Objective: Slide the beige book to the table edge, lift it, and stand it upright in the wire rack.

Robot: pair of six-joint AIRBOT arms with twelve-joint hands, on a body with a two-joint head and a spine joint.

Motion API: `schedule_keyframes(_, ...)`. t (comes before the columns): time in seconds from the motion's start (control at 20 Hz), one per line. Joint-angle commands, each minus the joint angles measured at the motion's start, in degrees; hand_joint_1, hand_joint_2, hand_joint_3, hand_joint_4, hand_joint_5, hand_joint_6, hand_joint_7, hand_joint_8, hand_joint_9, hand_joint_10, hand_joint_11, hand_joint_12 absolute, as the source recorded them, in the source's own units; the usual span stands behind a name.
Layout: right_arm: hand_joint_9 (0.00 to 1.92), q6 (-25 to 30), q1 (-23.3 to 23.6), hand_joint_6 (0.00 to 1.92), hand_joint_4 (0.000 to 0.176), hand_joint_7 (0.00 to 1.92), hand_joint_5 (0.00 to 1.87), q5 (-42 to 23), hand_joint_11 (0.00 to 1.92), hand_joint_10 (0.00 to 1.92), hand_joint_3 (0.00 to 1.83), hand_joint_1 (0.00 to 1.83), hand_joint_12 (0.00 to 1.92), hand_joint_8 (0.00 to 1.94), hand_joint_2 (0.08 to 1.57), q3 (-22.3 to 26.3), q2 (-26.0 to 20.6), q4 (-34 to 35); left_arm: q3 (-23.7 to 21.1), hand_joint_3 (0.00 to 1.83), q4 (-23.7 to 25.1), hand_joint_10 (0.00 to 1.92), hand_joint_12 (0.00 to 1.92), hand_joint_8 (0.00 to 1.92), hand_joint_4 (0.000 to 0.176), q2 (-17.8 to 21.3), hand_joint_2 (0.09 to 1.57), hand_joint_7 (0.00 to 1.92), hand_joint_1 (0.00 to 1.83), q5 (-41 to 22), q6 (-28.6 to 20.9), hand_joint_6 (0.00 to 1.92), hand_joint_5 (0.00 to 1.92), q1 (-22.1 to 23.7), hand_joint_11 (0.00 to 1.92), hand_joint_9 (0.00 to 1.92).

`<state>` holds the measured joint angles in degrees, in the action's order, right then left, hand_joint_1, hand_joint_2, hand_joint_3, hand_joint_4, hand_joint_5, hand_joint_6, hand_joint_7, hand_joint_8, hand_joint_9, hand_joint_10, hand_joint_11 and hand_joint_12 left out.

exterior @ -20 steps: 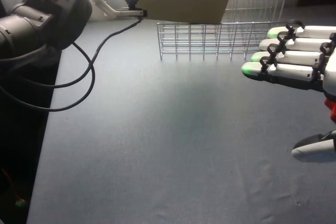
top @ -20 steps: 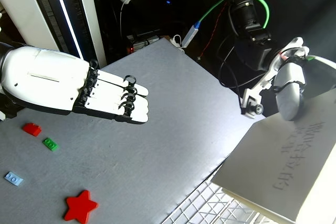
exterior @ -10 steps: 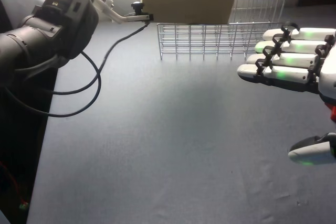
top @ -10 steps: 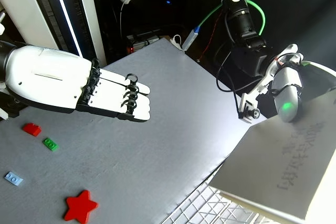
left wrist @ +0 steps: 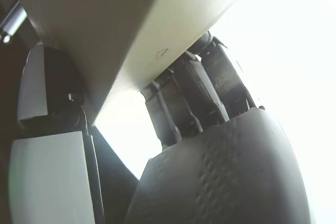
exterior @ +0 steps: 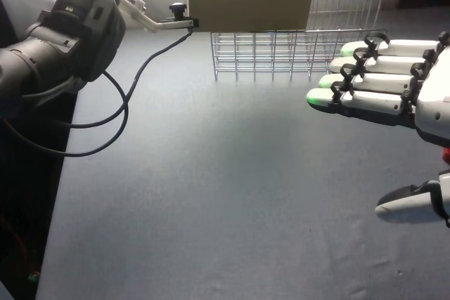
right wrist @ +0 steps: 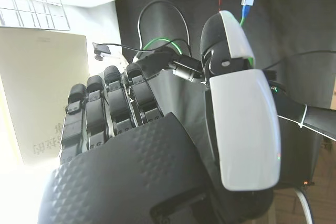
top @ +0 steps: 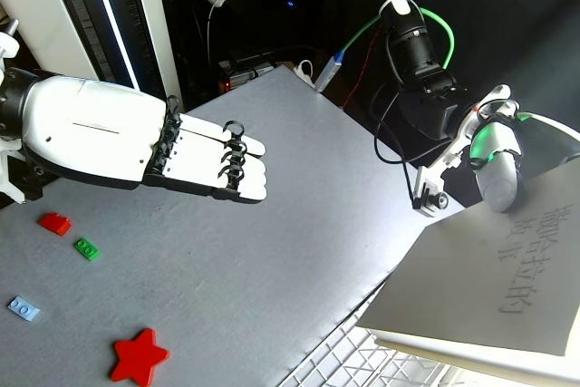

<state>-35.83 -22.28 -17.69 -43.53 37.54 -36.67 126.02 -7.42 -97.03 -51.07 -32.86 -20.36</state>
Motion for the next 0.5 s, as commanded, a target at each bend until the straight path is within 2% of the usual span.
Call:
schedule_keyframes(0.0, 0.04, 0.09, 0.72, 0.0, 0.0, 0.05, 0.0, -5.2, 0.0, 0.01, 0.0, 0.17, 0.0, 0.01, 1.1, 0.21, -0.21, 1.28, 0.61, 0.0, -1.26, 1.26, 1.62, 1.24, 0.0, 0.28, 1.14, 0.98, 1.26, -6.52, -0.35, 0.9, 0.91, 0.02, 0.72, 0.95)
schedule_keyframes(0.15, 0.06, 0.02, 0.72, 0.01, 0.0, 0.06, 0.02, -5.2, 0.01, 0.01, 0.0, 0.17, 0.0, 0.01, 1.09, 0.21, -0.06, 1.28, 0.95, 0.0, -1.27, 1.14, 1.53, 1.15, 0.0, 0.23, 1.12, 1.02, 1.26, -7.51, -0.69, 0.85, 0.96, 0.3, 0.77, 1.0)
schedule_keyframes(0.25, 0.06, 0.01, 0.71, 0.01, 0.0, 0.09, 0.03, -5.2, 0.02, 0.01, 0.0, 0.24, 0.01, 0.01, 1.08, 0.21, -0.06, 1.28, 1.11, 0.0, -1.28, 1.02, 1.48, 1.06, 0.0, 0.2, 1.1, 1.05, 1.25, -9.15, -0.77, 0.88, 0.97, 0.58, 0.74, 1.03)
schedule_keyframes(0.3, 0.06, 0.01, 0.71, 0.01, 0.0, 0.09, 0.04, -5.2, 0.02, 0.01, 0.0, 0.24, 0.01, 0.01, 1.08, 0.21, -0.05, 1.28, 1.16, 0.0, -1.3, 1.16, 1.46, 0.92, 0.0, 0.18, 1.08, 1.07, 1.36, -9.96, -0.77, 0.75, 1.0, 0.63, 0.74, 1.03)
schedule_keyframes(0.35, 0.07, 0.01, 0.71, 0.01, 0.0, 0.08, 0.04, -5.2, 0.04, 0.01, 0.0, 0.24, 0.02, 0.01, 1.09, 0.21, -0.05, 1.28, 1.09, 0.0, -1.31, 1.07, 1.45, 0.99, 0.0, 0.16, 1.08, 1.07, 1.27, -10.55, -0.77, 0.79, 1.02, 0.63, 0.75, 1.02)
schedule_keyframes(0.4, 0.07, 0.0, 0.71, 0.01, 0.0, 0.08, 0.04, -5.2, 0.04, 0.01, 0.0, 0.23, 0.02, 0.01, 1.09, 0.21, -0.05, 1.28, 1.01, 0.0, -1.31, 1.16, 1.45, 0.88, 0.0, 0.15, 1.07, 1.08, 1.37, -11.13, -0.77, 0.7, 1.03, 0.63, 0.78, 1.04)
schedule_keyframes(0.45, 0.08, 0.0, 0.71, 0.01, 0.0, 0.08, 0.05, -5.22, 0.04, 0.01, 0.0, 0.23, 0.03, 0.01, 1.09, 0.21, -0.05, 1.28, 0.94, 0.0, -1.31, 1.17, 1.45, 0.86, 0.0, 0.11, 1.07, 1.09, 1.39, -11.81, -0.72, 0.69, 1.02, 0.63, 0.8, 1.05)
